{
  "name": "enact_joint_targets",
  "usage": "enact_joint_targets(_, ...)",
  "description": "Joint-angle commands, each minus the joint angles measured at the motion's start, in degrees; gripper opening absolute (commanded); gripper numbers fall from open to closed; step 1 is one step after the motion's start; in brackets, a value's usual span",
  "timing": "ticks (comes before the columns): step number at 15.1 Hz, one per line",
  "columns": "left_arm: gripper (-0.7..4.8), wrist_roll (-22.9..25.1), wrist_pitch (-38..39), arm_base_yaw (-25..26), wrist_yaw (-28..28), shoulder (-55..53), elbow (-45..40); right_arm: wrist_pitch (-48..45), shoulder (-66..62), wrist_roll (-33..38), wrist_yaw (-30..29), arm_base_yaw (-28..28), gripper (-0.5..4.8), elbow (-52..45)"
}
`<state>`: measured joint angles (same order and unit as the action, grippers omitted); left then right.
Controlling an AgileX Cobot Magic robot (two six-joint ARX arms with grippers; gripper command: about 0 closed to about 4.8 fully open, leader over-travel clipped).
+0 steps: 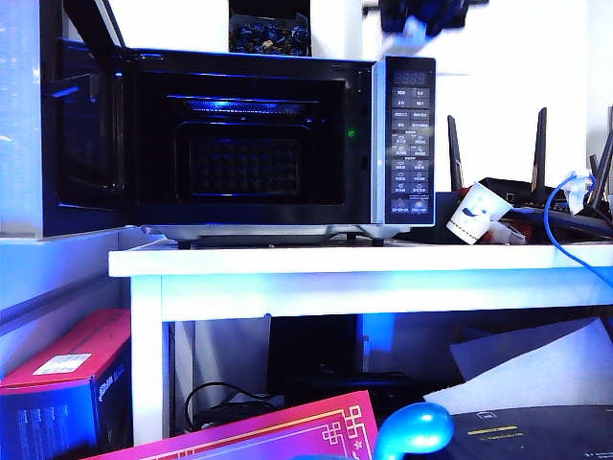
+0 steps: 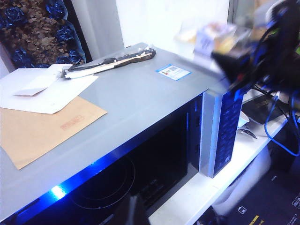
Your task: Open the microwave door, place the box of snacks from the top of the microwave inside, then close the microwave door.
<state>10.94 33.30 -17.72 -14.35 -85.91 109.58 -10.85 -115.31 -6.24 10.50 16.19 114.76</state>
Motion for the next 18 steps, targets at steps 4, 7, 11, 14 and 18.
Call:
enact_joint_targets(4,-0.05,0.22,-0.59,-0.02,-0.24,0.22,0.17,5.38,9.16,0.68,-4.87,0.33,2.47,0.42)
enact_joint_targets(7,-0.05,0.22,-0.59,-0.02,-0.26,0.22,0.17,6.88,13.49,3.85,-22.53,0.94,2.47,0.42)
enact_joint_targets(11,-0.05,0.22,-0.76,-0.02,-0.26,0.22,0.17,9.77,13.99,6.1,-29.79,5.27,2.47,0.39)
enact_joint_targets(14,-0.05,0.24,-0.81,-0.02,-0.24,0.22,0.17,11.67,13.55,4.07,-33.05,8.28,2.47,-1.46)
enact_joint_targets(18,-0.05,0.24,-0.81,-0.02,-0.24,0.22,0.17,8.72,13.38,4.0,-37.59,8.87,2.47,-10.56)
